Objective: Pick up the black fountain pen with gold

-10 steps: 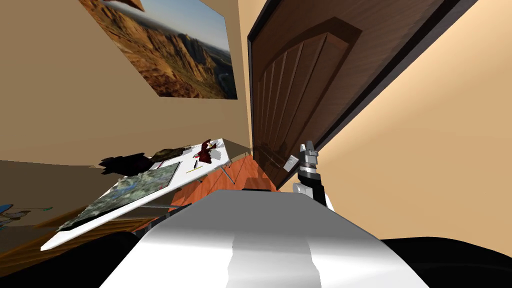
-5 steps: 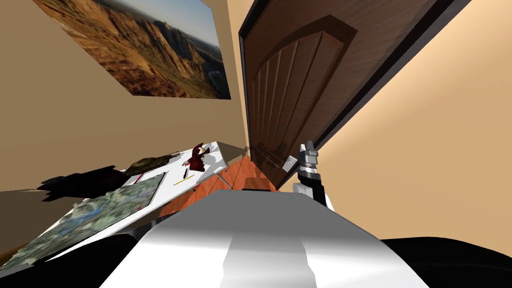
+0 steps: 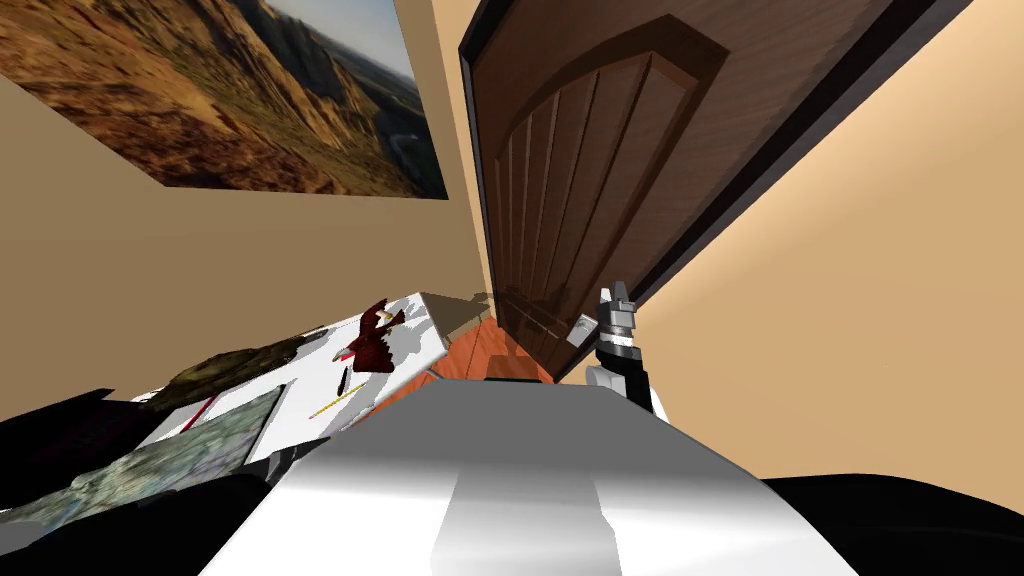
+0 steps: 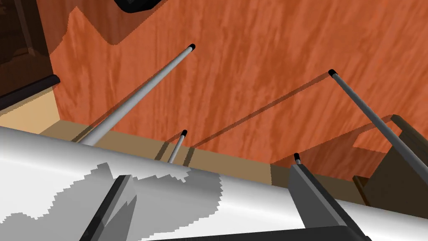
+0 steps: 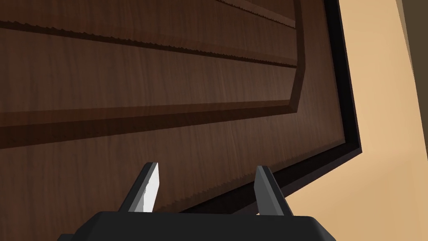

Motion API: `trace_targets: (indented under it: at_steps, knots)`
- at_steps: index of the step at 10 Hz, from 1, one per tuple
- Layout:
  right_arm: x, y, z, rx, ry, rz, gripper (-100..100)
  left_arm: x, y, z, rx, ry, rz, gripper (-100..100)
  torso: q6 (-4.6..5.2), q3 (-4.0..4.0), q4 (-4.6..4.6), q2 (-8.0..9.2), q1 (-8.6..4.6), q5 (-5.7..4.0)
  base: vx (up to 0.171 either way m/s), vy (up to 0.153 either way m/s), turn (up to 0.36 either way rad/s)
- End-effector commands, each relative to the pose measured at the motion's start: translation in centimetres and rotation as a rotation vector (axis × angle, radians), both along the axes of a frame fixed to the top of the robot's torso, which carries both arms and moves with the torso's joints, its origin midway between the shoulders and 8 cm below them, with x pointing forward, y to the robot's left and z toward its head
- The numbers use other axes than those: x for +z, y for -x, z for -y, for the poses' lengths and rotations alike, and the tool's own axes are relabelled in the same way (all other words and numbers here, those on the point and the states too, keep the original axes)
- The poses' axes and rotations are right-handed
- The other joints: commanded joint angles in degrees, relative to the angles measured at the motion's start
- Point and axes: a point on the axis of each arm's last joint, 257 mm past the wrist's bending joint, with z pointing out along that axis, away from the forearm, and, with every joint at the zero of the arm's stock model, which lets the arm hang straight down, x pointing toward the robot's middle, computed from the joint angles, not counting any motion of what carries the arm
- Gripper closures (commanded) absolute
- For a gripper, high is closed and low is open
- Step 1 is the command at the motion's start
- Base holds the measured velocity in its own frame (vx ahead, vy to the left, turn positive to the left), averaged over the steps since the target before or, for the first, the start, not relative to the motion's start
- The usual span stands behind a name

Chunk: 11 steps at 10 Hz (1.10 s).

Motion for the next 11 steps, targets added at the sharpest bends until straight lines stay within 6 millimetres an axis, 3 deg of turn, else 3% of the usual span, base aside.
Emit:
trace_targets:
  at_steps: [1, 5, 6, 7, 8, 11]
  knots:
    - [0.0, 0.0, 0.0, 0.0, 0.0, 0.0, 0, 0.3, 0.3, -1.6, -0.002, -0.036, -0.039, -100, 0.0, 0.0, 0.0, 0.0, 0.0, 0.0, 0.095, 0.076, -0.19]
    - [0.0, 0.0, 0.0, 0.0, 0.0, 0.0, 0, 0.8, 0.4, -5.1, -0.012, -0.115, -0.114, -100, 0.03, -0.1, -0.04, -0.17, 0.3, 0.07, 0.154, 0.167, -0.251]
    - [0.0, 0.0, 0.0, 0.0, 0.0, 0.0, 0, 0.7, 0.5, -4.7, -0.01, -0.104, -0.104, -100, 0.04, -0.12, -0.05, -0.21, 0.3, 0.07, 0.074, 0.087, -0.069]
    - [0.0, 0.0, 0.0, 0.0, 0.0, 0.0, 0, 0.7, 0.4, -4.9, -0.01, -0.106, -0.105, 0, -0.05, 0.02, 0.01, 0.05, -0.04, 0.01, 0.014, 0.018, 0.005]
    - [0.0, 0.0, 0.0, 0.0, 0.0, 0.0, 0, 0.3, 1.0, -4.7, -0.006, -0.107, -0.103, -100, -0.06, 0.17, 0.07, 0.29, -0.33, -0.07, 0.023, 0.017, -0.035]
    - [0.0, 0.0, 0.0, 0.0, 0.0, 0.0, 0, -0.9, 2.6, -4.0, 0.003, -0.108, -0.098, -100, -0.07, 0.24, 0.1, 0.4, -0.43, -0.1, 0.026, 0.019, -0.027]
